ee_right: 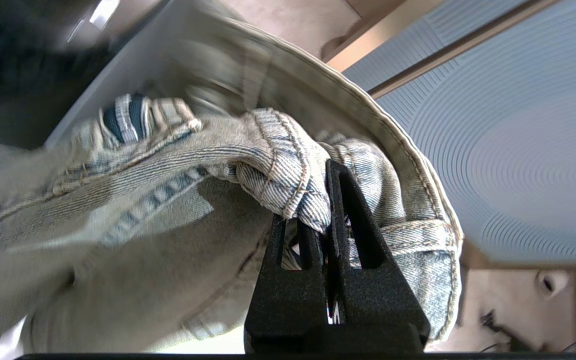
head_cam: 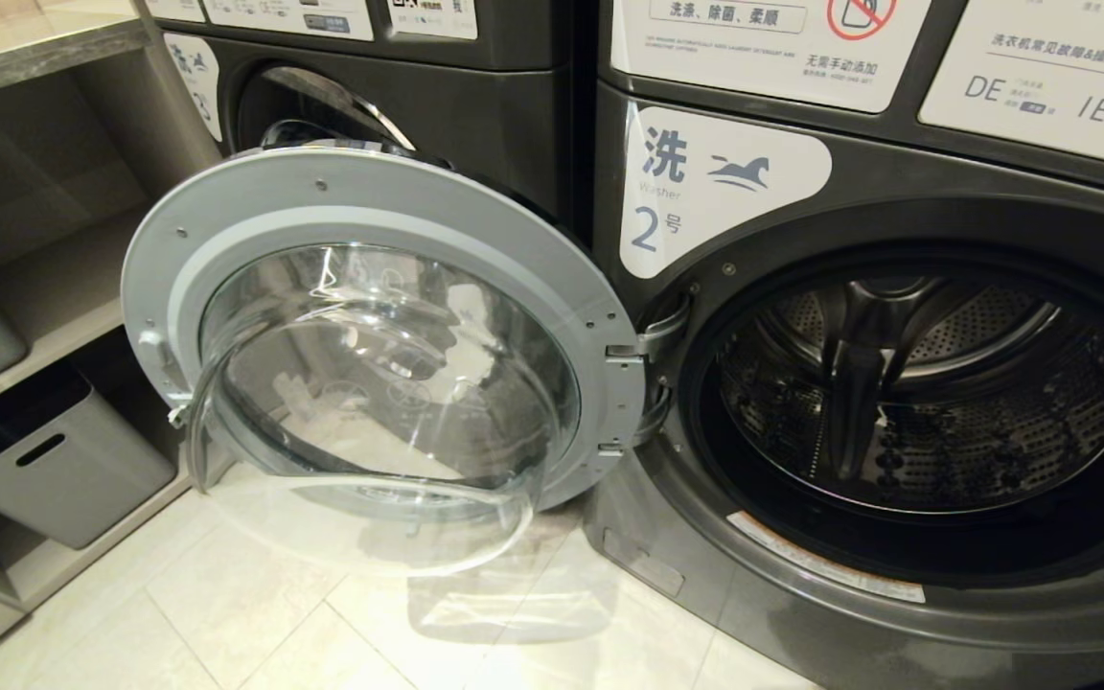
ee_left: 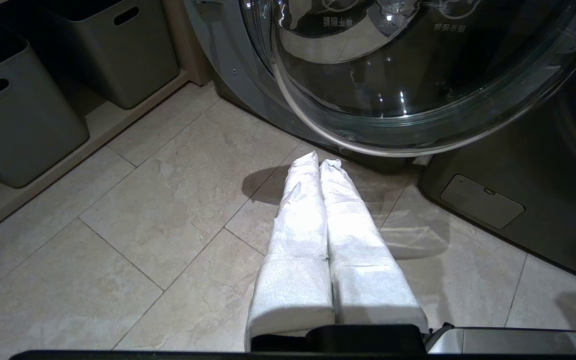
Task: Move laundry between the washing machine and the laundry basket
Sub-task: Pick a cloth and place it into the basket
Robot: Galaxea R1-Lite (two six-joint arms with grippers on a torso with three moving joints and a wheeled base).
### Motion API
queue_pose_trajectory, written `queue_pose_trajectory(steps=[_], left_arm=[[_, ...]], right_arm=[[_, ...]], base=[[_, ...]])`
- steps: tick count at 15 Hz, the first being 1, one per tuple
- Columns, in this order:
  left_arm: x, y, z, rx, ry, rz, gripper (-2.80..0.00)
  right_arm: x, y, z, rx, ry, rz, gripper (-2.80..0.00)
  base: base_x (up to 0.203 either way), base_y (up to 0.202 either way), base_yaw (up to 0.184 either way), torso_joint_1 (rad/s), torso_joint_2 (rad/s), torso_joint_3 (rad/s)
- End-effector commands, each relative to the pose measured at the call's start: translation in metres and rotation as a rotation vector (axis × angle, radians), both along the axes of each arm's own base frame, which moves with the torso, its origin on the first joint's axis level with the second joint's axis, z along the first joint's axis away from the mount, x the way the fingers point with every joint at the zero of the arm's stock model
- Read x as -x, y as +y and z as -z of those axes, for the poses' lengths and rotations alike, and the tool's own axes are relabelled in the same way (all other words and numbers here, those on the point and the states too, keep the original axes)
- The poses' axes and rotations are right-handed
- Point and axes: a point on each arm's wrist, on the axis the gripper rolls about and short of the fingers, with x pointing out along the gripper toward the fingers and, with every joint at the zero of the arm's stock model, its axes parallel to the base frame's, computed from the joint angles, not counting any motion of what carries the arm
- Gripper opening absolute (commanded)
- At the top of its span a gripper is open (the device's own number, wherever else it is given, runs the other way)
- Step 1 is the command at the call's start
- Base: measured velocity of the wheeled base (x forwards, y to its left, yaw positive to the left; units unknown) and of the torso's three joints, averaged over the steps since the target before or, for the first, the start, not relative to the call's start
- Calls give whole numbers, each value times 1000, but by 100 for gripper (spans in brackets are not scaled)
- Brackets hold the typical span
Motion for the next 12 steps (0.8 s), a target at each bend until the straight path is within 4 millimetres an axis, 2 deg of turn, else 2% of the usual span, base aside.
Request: queue_pose_trajectory(steps=[1, 4, 7, 9, 12], left_arm=[[0, 0, 0, 0, 0, 0, -280], [0, 0, 0, 0, 0, 0, -280], [0, 0, 0, 0, 0, 0, -280], [0, 0, 0, 0, 0, 0, -280], [0, 0, 0, 0, 0, 0, -280]], right_arm=[[5, -30, 6, -49, 0, 51, -280], [19, -86, -10, 56, -10, 124, -280], [38, -126, -12, 98, -8, 192, -280], [49, -136, -8, 90, -5, 226, -280], [56, -138, -1, 79, -4, 248, -280]], base=[[0, 0, 0, 0, 0, 0], [0, 0, 0, 0, 0, 0], [0, 0, 0, 0, 0, 0], [0, 0, 0, 0, 0, 0], [0, 0, 0, 0, 0, 0]])
